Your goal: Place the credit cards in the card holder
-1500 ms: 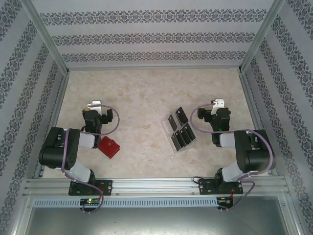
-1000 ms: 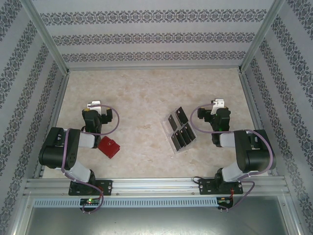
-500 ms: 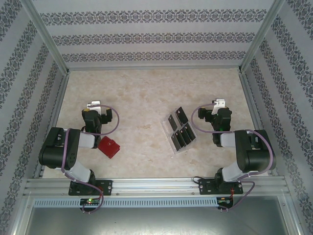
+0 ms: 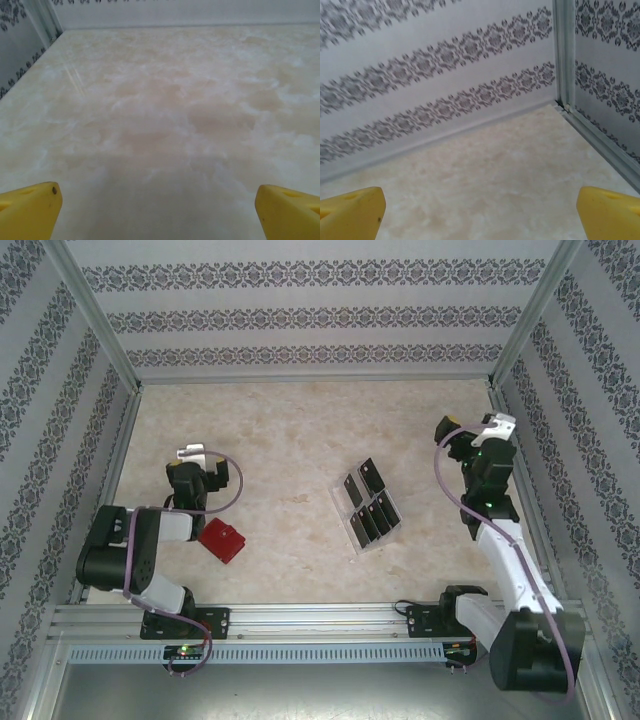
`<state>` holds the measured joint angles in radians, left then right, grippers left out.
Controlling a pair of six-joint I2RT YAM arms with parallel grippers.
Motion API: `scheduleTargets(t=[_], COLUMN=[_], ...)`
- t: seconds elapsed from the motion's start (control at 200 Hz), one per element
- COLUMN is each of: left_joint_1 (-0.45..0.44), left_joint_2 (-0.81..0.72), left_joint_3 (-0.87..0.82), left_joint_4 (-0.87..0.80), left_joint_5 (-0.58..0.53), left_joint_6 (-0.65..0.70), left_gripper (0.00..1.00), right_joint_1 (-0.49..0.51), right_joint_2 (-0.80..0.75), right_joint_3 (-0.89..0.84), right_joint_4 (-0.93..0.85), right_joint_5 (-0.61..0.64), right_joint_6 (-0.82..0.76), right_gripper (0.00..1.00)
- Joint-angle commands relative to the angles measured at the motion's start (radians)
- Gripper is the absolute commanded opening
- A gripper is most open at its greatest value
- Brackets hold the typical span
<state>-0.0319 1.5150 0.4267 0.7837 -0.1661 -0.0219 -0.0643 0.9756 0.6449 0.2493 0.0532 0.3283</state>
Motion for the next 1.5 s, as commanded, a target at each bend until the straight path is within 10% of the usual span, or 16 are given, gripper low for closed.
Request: scheduleTargets(t=[0.0,0.21,0.475,0.899,1.499], left_joint_1=[-0.013,-0.016,-0.017,-0.094,-0.315], left_joint_2=[-0.105,-0.28,-0.405,-0.543,-0.476], left_joint_3=[0.113,0.341,0.475,0.184,0.1], left_joint_4=[-0.241,-0.764,-1.488,-1.437,-1.393], left_joint_5=[-0.007,-0.061,0.057,0.223,0.058], left_joint_6=[0.021,-0.32,-0.716,-0.867,-1.067], left_gripper=[1.0,1.0,1.0,1.0,1.0], right_joint_1=[0.001,0.13,0.595,1.013,1.057], right_joint_2=[-0.03,-0.009,0.15,0.396,0.355], right_joint_3=[0.074,0.219,0.39,0.449,0.391], right_joint_4=[-0.215,-0.426,-0.617,-0.65,-0.687], right_joint_5=[-0.137,-0.228,-0.091,0.057,0.119], right_joint_6=[0.106,0.079,0.069,0.167,0.191], right_gripper=[0.98,0.98,0.91,0.86,0.86])
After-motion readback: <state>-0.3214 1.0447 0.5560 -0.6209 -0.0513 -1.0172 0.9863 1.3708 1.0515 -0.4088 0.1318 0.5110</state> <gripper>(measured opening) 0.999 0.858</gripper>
